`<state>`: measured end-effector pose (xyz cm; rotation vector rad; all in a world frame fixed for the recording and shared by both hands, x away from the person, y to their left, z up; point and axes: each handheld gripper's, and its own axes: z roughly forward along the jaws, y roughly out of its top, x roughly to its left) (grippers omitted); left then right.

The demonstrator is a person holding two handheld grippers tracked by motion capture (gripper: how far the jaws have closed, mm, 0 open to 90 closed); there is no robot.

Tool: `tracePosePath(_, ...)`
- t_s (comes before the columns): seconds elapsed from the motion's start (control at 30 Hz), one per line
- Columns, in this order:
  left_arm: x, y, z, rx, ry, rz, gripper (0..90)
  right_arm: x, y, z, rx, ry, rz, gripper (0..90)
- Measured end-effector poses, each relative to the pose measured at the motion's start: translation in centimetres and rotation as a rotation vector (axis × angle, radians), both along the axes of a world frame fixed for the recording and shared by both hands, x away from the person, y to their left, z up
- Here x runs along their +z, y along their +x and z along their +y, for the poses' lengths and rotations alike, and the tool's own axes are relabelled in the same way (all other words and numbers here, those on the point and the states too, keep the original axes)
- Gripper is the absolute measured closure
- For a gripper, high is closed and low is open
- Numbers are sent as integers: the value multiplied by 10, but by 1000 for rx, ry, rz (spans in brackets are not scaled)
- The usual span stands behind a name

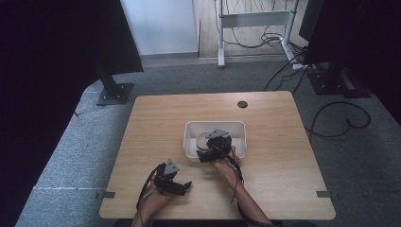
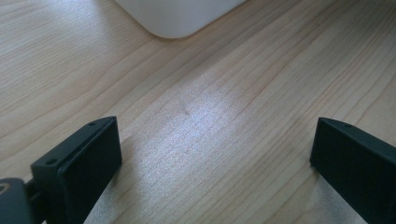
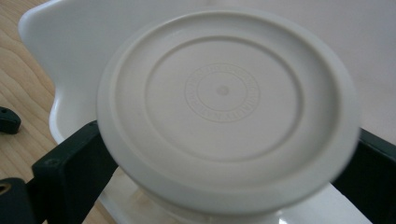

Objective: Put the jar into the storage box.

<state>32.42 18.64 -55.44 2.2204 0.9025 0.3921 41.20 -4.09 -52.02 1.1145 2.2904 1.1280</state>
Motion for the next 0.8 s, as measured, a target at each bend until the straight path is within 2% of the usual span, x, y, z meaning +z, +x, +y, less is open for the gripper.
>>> tracePosePath(0.8,0,0,0,0,1,-1,19,19,-24,-24,68,-1,-44,43)
